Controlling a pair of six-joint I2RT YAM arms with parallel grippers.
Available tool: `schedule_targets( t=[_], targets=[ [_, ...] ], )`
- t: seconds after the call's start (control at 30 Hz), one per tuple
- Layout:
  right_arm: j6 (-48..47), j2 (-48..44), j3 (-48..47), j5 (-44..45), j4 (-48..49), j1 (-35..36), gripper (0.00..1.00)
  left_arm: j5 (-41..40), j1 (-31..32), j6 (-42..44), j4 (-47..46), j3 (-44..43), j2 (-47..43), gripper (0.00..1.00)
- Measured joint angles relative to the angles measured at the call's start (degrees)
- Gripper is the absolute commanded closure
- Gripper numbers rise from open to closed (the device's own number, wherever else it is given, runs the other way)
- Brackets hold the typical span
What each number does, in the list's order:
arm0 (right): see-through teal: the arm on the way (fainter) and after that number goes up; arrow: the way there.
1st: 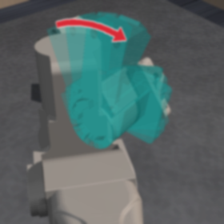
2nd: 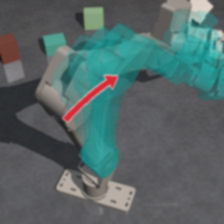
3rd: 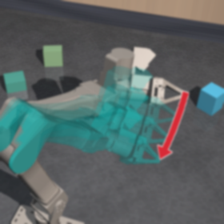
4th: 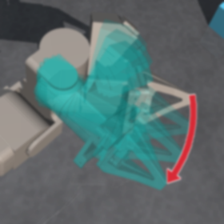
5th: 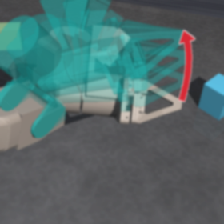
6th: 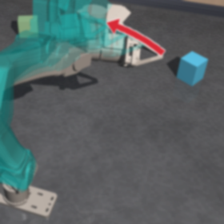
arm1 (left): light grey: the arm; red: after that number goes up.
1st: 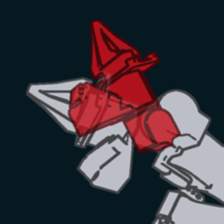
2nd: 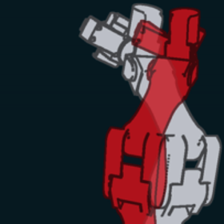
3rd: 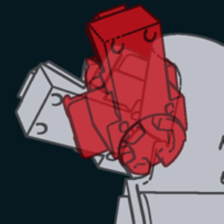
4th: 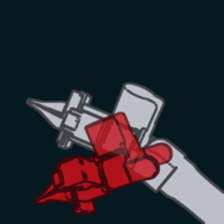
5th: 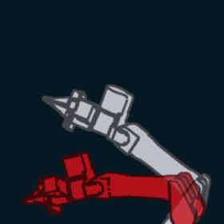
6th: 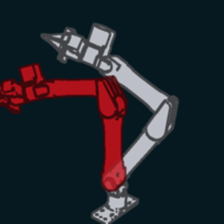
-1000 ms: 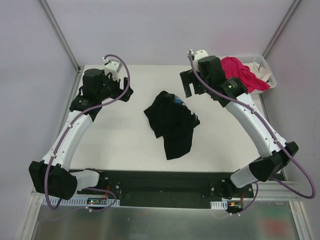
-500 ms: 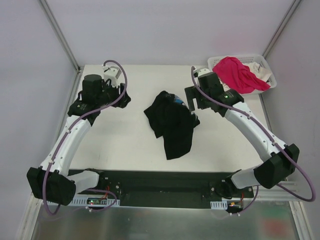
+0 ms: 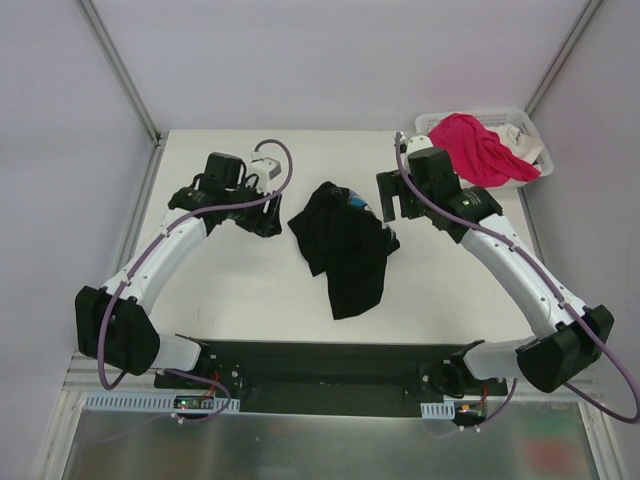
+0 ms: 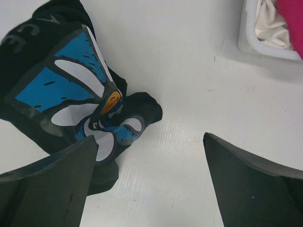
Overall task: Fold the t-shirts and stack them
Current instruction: Move the tshirt to the center of the board, then flatten out the tshirt
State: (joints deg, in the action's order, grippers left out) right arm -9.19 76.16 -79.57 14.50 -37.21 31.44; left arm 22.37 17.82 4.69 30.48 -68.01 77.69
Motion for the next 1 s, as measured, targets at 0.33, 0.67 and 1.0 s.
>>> schedule_targets(
  t=[0.33,0.67,1.0],
  targets=[
    [0.68,0.50,2.58,-2.80,2.29,-0.09,0.04,1.14,3.91,5.62,1.27,-0.85,3.15,0.37],
    [1.29,-1.09,2.60,-5.70,3.58,-0.79,0.04,-3.17,6.58,6.91,1.03,-10.73,18.05,0.34],
    [1.31,-3.58,2.60,-6.91,3.63,-3.23,0.04,-3.63,7.76,6.93,-0.70,-17.25,26.29,0.35]
  ],
)
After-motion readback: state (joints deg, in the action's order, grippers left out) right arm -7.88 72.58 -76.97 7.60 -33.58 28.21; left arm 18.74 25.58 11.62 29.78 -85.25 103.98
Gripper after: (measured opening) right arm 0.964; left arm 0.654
